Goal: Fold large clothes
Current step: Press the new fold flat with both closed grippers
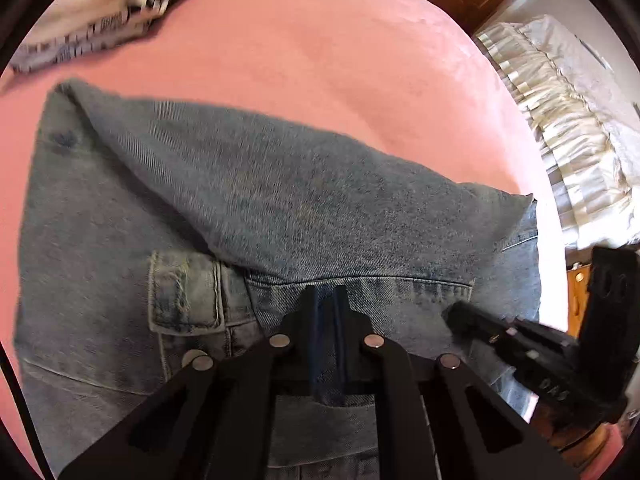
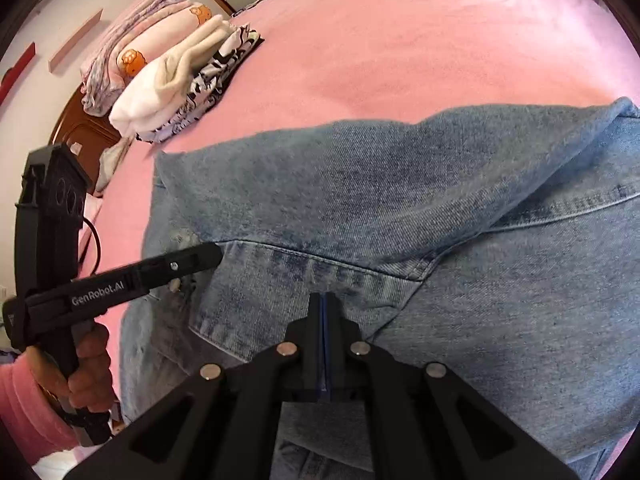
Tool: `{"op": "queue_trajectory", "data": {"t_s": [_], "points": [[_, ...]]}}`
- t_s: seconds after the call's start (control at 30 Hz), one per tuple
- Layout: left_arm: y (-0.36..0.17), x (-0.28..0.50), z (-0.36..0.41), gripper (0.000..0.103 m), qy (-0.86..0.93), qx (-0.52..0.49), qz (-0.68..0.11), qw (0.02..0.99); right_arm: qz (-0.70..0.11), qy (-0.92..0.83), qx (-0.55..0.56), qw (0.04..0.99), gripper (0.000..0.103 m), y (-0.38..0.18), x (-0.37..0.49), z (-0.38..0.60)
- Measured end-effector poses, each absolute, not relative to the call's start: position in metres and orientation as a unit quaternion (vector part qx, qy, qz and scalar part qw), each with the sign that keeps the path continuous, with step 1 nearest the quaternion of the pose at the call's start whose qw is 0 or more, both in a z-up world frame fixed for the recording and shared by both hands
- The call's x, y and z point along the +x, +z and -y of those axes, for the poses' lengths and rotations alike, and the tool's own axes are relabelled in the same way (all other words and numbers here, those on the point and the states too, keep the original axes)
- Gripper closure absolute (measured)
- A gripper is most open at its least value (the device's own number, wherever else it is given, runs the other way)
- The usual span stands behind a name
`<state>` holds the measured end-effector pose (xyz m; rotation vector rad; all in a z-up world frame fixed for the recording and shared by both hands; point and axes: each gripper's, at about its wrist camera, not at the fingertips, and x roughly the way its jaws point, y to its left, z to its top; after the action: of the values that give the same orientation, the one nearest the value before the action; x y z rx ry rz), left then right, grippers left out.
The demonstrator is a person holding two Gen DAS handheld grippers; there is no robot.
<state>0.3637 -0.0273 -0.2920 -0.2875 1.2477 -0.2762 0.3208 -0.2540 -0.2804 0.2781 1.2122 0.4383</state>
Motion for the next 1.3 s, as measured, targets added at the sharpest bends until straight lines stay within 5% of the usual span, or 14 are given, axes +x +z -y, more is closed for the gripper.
{"op": "queue_trajectory", "data": {"t_s": [1.3], "points": [[-0.312, 0.443, -0.111, 0.098, 0.063, -0.172, -0.496, 0.849, -0.459, -0.026, 0.158, 0.874, 0.103, -0.284, 0.386, 0.435]]}}
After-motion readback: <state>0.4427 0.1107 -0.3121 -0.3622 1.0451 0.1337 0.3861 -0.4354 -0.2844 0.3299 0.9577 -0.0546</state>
